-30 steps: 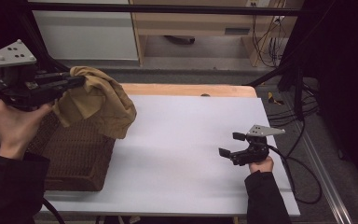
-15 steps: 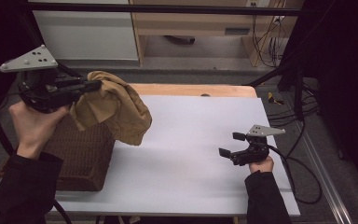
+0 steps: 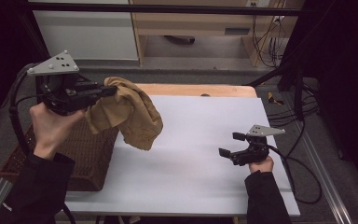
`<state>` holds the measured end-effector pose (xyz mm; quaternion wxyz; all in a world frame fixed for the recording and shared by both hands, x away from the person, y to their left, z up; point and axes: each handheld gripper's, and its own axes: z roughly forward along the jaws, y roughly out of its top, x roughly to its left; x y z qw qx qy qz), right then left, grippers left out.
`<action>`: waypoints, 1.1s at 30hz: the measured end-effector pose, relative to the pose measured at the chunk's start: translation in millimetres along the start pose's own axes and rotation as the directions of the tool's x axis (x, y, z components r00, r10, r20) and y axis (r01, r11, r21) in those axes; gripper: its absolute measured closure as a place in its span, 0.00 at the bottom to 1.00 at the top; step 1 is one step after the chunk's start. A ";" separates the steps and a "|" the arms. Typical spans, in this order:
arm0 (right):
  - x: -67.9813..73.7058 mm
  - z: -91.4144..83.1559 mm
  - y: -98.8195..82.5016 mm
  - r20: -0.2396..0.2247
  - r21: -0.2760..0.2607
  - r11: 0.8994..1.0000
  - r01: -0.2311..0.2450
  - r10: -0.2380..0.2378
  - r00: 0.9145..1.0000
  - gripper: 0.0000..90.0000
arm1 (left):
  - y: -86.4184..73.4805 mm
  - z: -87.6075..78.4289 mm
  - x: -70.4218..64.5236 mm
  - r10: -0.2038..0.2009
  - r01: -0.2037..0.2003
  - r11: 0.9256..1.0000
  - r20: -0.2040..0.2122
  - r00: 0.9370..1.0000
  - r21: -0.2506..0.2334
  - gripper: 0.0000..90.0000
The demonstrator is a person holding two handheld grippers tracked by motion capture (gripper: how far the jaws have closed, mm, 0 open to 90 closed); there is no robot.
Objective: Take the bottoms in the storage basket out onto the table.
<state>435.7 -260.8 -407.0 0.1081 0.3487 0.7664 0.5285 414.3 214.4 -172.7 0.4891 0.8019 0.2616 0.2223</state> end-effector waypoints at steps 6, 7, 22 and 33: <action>0.1 -0.3 0.1 -0.001 0.000 1.000 -0.001 0.001 1.000 0.04 | -0.2 9.3 -4.8 0.004 -0.004 1.000 0.020 1.000 0.010 0.92; 0.1 -0.2 0.1 -0.001 0.000 1.000 -0.001 0.001 1.000 0.04 | -0.4 10.9 -5.6 0.005 -0.005 1.000 0.023 1.000 0.013 0.92; 0.2 0.0 0.0 -0.002 0.001 1.000 0.001 -0.001 1.000 0.04 | -11.1 40.6 -12.9 -0.003 0.000 0.998 0.063 0.998 0.056 0.92; 0.3 0.0 0.0 -0.003 0.001 1.000 0.001 -0.001 1.000 0.04 | -20.5 60.8 -17.2 -0.015 0.007 0.996 0.088 0.996 0.088 0.92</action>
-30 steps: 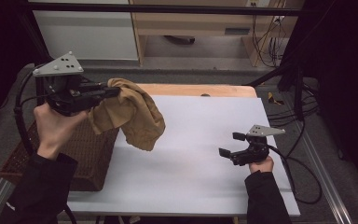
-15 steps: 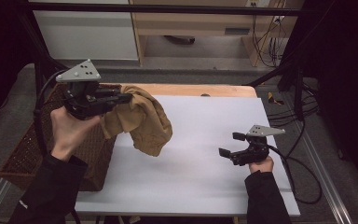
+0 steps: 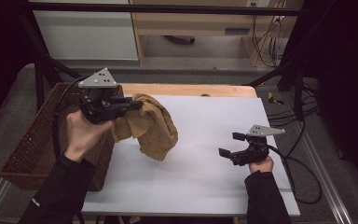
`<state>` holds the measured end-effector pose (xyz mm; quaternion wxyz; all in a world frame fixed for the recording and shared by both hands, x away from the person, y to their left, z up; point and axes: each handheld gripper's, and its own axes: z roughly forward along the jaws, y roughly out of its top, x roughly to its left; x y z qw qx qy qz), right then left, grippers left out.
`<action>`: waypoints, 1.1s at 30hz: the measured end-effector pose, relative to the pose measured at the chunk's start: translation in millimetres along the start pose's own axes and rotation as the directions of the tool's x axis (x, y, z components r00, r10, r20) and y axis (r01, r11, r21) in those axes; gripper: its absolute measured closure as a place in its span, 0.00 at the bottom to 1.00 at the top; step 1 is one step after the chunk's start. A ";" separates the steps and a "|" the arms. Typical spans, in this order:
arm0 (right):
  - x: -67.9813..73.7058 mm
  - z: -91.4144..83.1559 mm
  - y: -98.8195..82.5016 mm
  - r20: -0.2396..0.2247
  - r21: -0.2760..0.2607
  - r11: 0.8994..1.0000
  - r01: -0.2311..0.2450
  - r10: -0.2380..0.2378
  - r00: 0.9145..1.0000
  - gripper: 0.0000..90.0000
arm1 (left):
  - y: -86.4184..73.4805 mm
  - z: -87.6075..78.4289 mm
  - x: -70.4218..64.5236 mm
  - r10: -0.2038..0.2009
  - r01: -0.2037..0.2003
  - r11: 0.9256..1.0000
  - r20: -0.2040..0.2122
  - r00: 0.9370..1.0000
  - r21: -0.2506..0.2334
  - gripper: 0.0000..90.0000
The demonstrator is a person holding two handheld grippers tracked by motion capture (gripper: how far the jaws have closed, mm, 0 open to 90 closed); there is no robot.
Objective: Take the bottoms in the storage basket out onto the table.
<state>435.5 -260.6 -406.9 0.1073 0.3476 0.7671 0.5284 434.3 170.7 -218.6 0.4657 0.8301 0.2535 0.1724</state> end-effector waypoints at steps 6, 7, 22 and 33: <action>0.0 0.0 0.0 -0.001 0.000 1.000 0.000 0.000 1.000 0.04 | -2.3 11.7 -3.2 0.002 -0.003 1.000 0.014 1.000 0.017 0.92; 0.0 0.0 0.0 -0.001 0.000 1.000 0.000 0.000 1.000 0.04 | -2.8 13.8 -3.7 0.002 -0.002 1.000 0.018 1.000 0.019 0.92; 0.1 0.0 0.0 -0.001 0.001 1.000 0.000 0.000 1.000 0.04 | -11.9 32.9 -9.1 0.000 -0.002 0.999 0.054 0.999 0.048 0.92; -0.1 0.3 -0.1 -0.002 0.003 1.000 0.002 -0.002 1.000 0.04 | -24.6 46.5 -11.4 -0.007 0.001 0.997 0.075 0.997 0.079 0.92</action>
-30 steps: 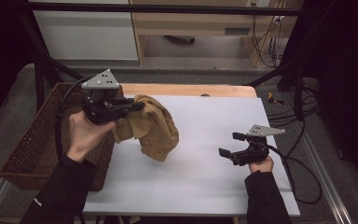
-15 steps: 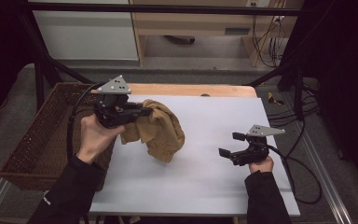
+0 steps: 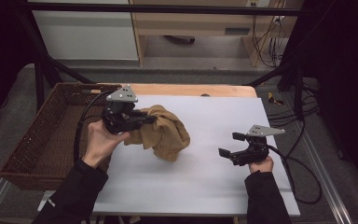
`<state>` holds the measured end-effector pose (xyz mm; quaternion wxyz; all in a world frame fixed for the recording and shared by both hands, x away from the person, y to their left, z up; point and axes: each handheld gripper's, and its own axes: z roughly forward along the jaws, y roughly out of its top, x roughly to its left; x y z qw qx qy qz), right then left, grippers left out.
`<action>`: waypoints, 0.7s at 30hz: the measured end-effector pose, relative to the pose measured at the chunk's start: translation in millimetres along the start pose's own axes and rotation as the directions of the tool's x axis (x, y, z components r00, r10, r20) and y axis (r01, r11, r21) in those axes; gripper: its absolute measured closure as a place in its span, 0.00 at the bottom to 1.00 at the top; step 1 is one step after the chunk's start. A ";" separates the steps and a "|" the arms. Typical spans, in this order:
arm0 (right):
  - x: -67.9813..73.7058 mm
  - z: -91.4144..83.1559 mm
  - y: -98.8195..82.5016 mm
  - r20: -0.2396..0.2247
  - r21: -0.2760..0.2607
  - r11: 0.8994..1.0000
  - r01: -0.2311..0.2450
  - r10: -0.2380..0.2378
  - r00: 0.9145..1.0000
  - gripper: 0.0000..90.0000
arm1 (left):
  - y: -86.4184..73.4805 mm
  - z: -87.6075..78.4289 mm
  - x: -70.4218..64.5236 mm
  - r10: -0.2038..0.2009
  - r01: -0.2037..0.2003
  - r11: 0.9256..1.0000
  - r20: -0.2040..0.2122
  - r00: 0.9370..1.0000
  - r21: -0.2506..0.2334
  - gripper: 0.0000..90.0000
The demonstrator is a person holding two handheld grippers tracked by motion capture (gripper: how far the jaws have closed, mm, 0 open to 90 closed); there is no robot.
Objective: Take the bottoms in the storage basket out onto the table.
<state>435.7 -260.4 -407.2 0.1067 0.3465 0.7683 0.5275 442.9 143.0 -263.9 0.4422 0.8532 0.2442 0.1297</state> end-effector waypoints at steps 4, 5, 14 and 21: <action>-0.1 0.1 -0.1 0.001 0.000 1.000 0.001 -0.001 1.000 0.04 | -4.6 4.6 -0.7 0.001 -0.001 1.000 0.009 1.000 0.013 0.92; 0.1 0.1 -0.1 0.001 0.001 1.000 -0.001 0.001 1.000 0.04 | -6.1 6.1 -0.9 0.000 0.000 1.000 0.011 1.000 0.016 0.92; 0.0 0.3 -0.1 0.002 0.002 1.000 -0.001 0.001 1.000 0.04 | -20.4 22.7 -5.9 0.002 -0.004 0.998 0.029 1.000 0.066 0.91; 0.0 0.1 -0.1 0.002 0.002 1.000 -0.001 0.001 1.000 0.04 | -29.9 34.1 -11.8 0.011 -0.015 0.996 0.046 0.999 0.093 0.91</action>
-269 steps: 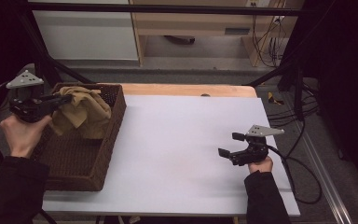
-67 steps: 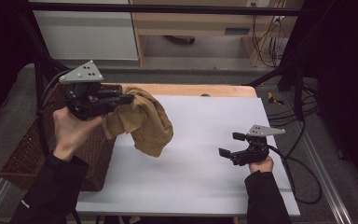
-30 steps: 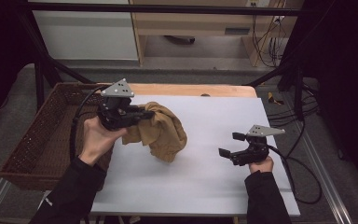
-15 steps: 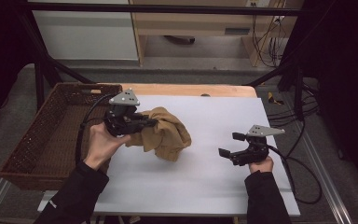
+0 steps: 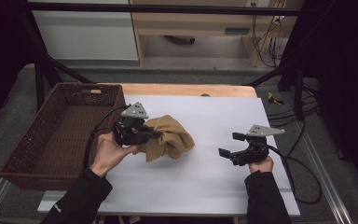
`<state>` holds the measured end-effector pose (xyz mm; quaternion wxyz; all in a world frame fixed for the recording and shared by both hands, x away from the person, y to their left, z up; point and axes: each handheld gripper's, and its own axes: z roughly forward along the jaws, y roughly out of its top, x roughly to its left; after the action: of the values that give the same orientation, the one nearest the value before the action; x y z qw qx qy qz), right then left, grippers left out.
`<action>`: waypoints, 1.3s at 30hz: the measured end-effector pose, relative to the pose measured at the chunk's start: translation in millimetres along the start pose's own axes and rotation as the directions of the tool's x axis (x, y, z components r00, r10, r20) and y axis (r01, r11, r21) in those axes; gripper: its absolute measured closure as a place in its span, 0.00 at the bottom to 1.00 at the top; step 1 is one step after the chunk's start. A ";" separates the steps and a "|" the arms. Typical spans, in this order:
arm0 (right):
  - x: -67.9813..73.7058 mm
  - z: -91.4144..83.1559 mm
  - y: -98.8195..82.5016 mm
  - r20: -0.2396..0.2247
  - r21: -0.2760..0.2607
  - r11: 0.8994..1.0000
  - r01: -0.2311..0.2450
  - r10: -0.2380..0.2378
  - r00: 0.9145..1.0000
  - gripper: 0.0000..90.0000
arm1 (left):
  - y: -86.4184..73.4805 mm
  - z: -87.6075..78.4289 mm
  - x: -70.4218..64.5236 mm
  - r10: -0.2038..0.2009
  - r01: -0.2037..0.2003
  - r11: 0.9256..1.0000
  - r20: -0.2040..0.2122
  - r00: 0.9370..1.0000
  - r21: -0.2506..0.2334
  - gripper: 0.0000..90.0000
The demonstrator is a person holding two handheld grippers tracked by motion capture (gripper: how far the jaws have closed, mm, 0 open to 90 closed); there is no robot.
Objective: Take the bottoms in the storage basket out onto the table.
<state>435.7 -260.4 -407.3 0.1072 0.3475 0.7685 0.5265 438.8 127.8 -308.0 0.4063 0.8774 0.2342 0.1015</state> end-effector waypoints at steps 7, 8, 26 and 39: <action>0.0 0.3 -0.1 0.000 0.001 1.000 -0.001 0.001 1.000 0.04 | -11.5 12.6 -1.3 -0.008 0.007 1.000 0.010 1.000 0.028 0.91; 0.1 0.3 -0.1 -0.001 0.001 1.000 0.000 0.000 1.000 0.04 | -13.1 14.2 -1.2 -0.008 0.008 0.999 0.013 1.000 0.032 0.91; 0.3 0.2 0.0 -0.002 -0.002 1.000 0.001 -0.001 1.000 0.04 | -39.1 32.8 -1.5 -0.033 0.031 0.998 0.038 0.999 0.061 0.81; 0.2 0.6 -0.1 -0.004 0.000 1.000 -0.001 0.001 1.000 0.04 | -33.8 14.0 -1.1 -0.046 0.046 0.998 0.000 0.999 -0.033 0.18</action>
<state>435.8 -259.8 -407.6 0.1055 0.3468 0.7687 0.5270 431.9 136.8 -342.8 0.4226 0.8650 0.2528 0.0963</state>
